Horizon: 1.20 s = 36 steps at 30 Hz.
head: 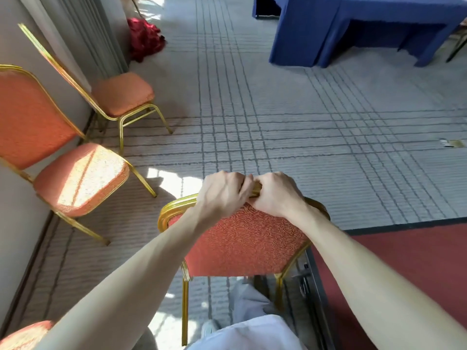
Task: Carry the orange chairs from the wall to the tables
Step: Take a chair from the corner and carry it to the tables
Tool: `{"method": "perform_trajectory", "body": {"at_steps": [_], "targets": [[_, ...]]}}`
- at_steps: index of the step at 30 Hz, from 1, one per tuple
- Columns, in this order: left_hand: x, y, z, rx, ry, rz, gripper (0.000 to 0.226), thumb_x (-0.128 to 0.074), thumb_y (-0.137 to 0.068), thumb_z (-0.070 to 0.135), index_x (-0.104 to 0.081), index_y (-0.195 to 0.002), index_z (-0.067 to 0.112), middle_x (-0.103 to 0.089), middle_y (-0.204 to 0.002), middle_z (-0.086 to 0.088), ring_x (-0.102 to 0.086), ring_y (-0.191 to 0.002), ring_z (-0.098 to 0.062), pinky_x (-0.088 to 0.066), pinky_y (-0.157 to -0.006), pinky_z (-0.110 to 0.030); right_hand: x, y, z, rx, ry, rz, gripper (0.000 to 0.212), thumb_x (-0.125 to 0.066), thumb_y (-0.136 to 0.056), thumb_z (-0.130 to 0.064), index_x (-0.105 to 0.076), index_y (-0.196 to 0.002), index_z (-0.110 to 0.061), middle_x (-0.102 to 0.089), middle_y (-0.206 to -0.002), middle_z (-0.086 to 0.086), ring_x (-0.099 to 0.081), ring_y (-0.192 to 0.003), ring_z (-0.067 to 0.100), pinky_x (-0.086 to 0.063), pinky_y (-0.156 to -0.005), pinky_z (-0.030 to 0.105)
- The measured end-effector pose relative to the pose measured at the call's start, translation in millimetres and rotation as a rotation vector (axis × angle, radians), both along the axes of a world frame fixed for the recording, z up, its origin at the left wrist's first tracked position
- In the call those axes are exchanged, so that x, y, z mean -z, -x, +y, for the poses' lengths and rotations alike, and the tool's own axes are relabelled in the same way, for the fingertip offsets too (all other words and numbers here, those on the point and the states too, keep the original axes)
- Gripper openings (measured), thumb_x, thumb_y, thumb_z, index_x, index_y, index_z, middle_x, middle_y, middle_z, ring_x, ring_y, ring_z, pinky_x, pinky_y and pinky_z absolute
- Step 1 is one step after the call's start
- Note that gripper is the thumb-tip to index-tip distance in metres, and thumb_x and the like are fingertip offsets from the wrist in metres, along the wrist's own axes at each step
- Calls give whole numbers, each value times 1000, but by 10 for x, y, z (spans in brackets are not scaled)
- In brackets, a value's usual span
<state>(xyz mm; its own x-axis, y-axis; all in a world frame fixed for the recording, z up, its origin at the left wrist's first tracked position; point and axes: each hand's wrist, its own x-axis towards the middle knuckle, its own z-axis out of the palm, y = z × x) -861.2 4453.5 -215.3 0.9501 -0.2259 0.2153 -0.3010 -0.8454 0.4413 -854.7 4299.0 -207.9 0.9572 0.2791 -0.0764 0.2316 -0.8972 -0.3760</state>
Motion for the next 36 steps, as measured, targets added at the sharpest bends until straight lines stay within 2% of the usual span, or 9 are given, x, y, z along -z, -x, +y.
{"method": "perform_trajectory", "body": {"at_steps": [3,9,12,15,17,22,30,33,36], "targets": [[-19,-380,-38,-9,4,-1,47,-40,-101,40,-35,-58,21,-66,-73,-15,-62,-75,-42,-45,-62,-40,-13,-384,-16,-2,-14,-28,32,-60,-79,-47,-47,-60,-25,-67,-70,2,-63,-70,30,-42,-58,29],[79,-1404,-7,-11,-92,48,50,-22,-99,47,-52,-77,14,-67,-79,-11,-62,-81,-37,-37,-62,-36,46,-1381,9,-53,-29,-73,30,-61,-76,-50,-65,-78,-20,-72,-80,7,-67,-78,32,-46,-62,30],[71,-1965,-75,-61,-106,114,50,-26,-102,44,-51,-74,10,-66,-78,-12,-62,-82,-35,-31,-63,-34,52,-1939,-46,-91,-6,-44,35,-63,-77,-49,-70,-87,-16,-73,-83,10,-68,-80,32,-44,-62,30],[-1,-2380,-223,-40,-125,147,46,-30,-104,39,-43,-66,15,-66,-79,-11,-62,-82,-36,-34,-63,-35,19,-2382,-171,-119,-20,13,31,-63,-78,-44,-68,-88,-16,-73,-87,10,-68,-83,31,-43,-63,29],[-51,-2672,-390,0,-150,130,45,-31,-104,36,-39,-64,19,-67,-81,-10,-62,-83,-34,-39,-64,-36,-34,-2651,-336,-114,-32,41,27,-64,-79,-41,-67,-89,-16,-73,-88,10,-68,-84,31,-43,-63,28],[-81,-3395,-955,192,-244,-2,39,-30,-103,37,-57,-84,17,-68,-86,-4,-63,-82,-29,-32,-59,-32,-160,-3128,-923,-16,-12,21,26,-63,-81,-39,-68,-90,-15,-73,-89,10,-68,-86,30,-40,-63,27],[-332,-4368,-1924,426,-179,-153,38,-33,-101,39,-42,-68,22,-70,-81,-6,-64,-77,-29,-37,-59,-31,-491,-3683,-1785,194,17,-90,29,-63,-82,-43,-67,-84,-14,-72,-85,9,-67,-80,28,-44,-65,28],[-273,-4730,-2240,541,-219,-179,47,-18,-95,47,-48,-71,19,-69,-79,-5,-63,-74,-28,-32,-56,-30,-389,-3901,-2067,263,59,-149,29,-60,-82,-44,-65,-83,-15,-72,-83,7,-69,-80,27,-51,-69,32],[-158,-5004,-2462,657,-222,-263,58,-6,-87,49,-53,-72,18,-69,-77,-4,-64,-72,-28,-30,-55,-29,-212,-4090,-2274,301,108,-158,29,-60,-82,-45,-65,-81,-16,-72,-81,5,-70,-80,26,-50,-69,31]]}}
